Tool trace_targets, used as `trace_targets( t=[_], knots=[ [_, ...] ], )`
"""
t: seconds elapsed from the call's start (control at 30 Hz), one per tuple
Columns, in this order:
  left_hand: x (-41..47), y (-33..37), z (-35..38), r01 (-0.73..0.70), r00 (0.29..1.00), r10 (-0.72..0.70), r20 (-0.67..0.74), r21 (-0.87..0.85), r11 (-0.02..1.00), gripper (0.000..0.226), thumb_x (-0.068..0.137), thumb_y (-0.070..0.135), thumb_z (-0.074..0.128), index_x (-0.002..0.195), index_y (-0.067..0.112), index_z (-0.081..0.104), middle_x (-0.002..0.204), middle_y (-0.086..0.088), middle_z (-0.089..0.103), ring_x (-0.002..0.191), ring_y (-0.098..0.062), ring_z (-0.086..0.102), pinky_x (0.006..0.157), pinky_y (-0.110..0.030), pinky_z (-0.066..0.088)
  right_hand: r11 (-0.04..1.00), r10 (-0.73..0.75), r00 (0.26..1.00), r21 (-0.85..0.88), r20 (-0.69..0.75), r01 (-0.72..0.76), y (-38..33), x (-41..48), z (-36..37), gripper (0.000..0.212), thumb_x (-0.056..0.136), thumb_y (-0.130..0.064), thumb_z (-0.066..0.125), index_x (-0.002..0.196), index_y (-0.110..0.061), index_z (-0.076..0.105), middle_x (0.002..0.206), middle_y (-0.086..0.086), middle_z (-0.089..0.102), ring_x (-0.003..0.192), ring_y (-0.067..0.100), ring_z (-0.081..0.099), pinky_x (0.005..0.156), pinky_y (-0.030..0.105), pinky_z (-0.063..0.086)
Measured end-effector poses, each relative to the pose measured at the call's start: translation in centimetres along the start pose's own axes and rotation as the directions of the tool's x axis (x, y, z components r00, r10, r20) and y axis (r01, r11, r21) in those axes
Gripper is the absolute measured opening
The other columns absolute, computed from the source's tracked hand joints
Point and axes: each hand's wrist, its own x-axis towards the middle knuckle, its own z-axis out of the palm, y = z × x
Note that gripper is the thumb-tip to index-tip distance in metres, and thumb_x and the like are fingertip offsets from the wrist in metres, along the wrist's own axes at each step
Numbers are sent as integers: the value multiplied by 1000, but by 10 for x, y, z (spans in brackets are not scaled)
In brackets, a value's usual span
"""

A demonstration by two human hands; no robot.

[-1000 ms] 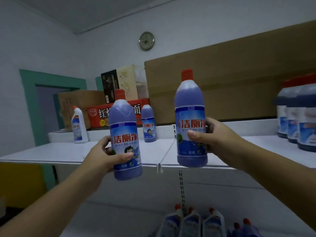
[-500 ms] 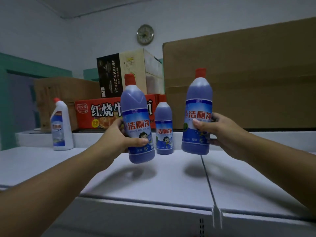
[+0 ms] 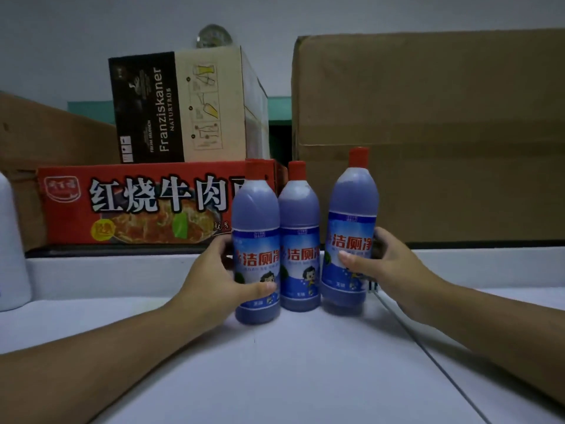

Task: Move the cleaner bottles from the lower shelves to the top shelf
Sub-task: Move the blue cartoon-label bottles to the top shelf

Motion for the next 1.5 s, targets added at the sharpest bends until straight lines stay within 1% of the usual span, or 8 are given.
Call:
trace_targets(
  t=[0.3,0.53,0.77,0.9,1.13,1.27,1.4,1.5],
  knots=[
    [7,-14,1,0,995,-4,96,47,999,68,63,25,84,119,35,46,105,18,60,93,-3,60,66,-13,48,979,-46,997,-197,54,56,14,9,-8,31,74,-13,74,99,-28,63,91,-11,72,79,-1,68,61,14,52],
    [6,-16,-2,48,990,-65,125,138,989,74,59,26,86,120,30,45,106,11,62,88,-8,64,73,-24,53,928,23,993,-373,115,22,20,4,-16,63,71,-9,78,126,-19,47,114,-3,65,105,14,63,89,31,53],
    [6,-17,-4,80,988,-110,104,256,963,77,65,17,84,129,18,41,118,1,62,95,-12,64,75,-24,51,838,28,987,-542,160,64,20,1,-15,60,78,-20,74,128,-31,44,108,-13,63,89,-1,60,69,10,47],
    [10,-19,-2,69,989,-104,102,297,952,75,68,20,82,130,18,39,124,-1,60,99,-15,63,84,-30,53,824,26,986,-562,162,71,19,3,-17,57,78,-23,74,126,-32,45,109,-12,64,90,0,61,71,10,47],
    [8,-18,0,37,994,-75,85,381,924,73,70,25,81,130,18,40,111,4,59,84,-9,63,68,-23,48,854,36,980,-515,198,73,23,6,-20,62,77,-25,75,130,-31,43,118,-9,63,105,10,61,95,32,51],
    [3,-7,-2,50,988,-112,110,455,889,70,74,29,77,132,17,39,111,-1,61,85,-14,65,74,-28,51,824,15,962,-548,273,143,15,1,-21,66,81,-26,72,135,-29,35,113,-13,61,91,-4,59,86,19,49],
    [-6,16,-11,133,966,-251,65,708,693,71,82,50,62,139,12,39,125,-6,61,98,-20,61,81,-30,48,692,32,947,-691,319,209,1,-8,-25,72,83,-37,66,141,-23,25,128,-4,58,99,10,58,84,20,43],
    [-29,49,-9,108,959,-281,43,860,500,60,88,57,47,127,11,54,125,-8,61,98,-23,58,87,-31,45,433,34,965,-874,260,220,-15,-19,-37,80,86,-47,59,146,-11,18,138,10,47,118,25,52,91,33,43]
  ],
)
